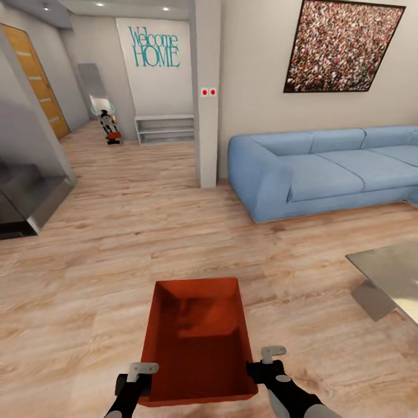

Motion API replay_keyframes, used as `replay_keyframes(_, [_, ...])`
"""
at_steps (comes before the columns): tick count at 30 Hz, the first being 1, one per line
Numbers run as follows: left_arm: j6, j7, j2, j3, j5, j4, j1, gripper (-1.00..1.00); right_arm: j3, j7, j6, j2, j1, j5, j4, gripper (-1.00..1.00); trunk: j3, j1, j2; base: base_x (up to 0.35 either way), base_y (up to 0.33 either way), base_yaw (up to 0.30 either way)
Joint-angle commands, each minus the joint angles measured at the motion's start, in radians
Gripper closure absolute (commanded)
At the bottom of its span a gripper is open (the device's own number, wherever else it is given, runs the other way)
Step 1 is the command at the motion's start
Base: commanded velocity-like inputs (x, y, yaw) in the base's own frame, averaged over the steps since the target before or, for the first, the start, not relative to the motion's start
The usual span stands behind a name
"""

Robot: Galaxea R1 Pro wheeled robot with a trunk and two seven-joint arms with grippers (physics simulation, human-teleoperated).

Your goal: Move the two storage containers from the living room to the garage. In the garage, place one container on the floor and stack the other container on top of it (either order is fine).

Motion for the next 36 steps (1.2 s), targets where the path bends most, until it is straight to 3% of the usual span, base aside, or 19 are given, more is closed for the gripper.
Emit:
replay_keyframes(1, [-0.005,0.015,0.001,0.013,-0.001,0.001,-0.001,1.0,-0.005,-0.013,-0.003,-0.004,-0.001,0.006,0.0,1.0,-0.001,0.001,0.0,0.347,0.0,0.241])
replay_keyframes(36, [-0.005,0.014,0.001,0.013,-0.001,0.001,-0.001,1.0,-0.005,-0.013,-0.003,-0.004,-0.001,0.006,0.0,1.0,-0.001,0.001,0.0,0.347,0.0,0.272])
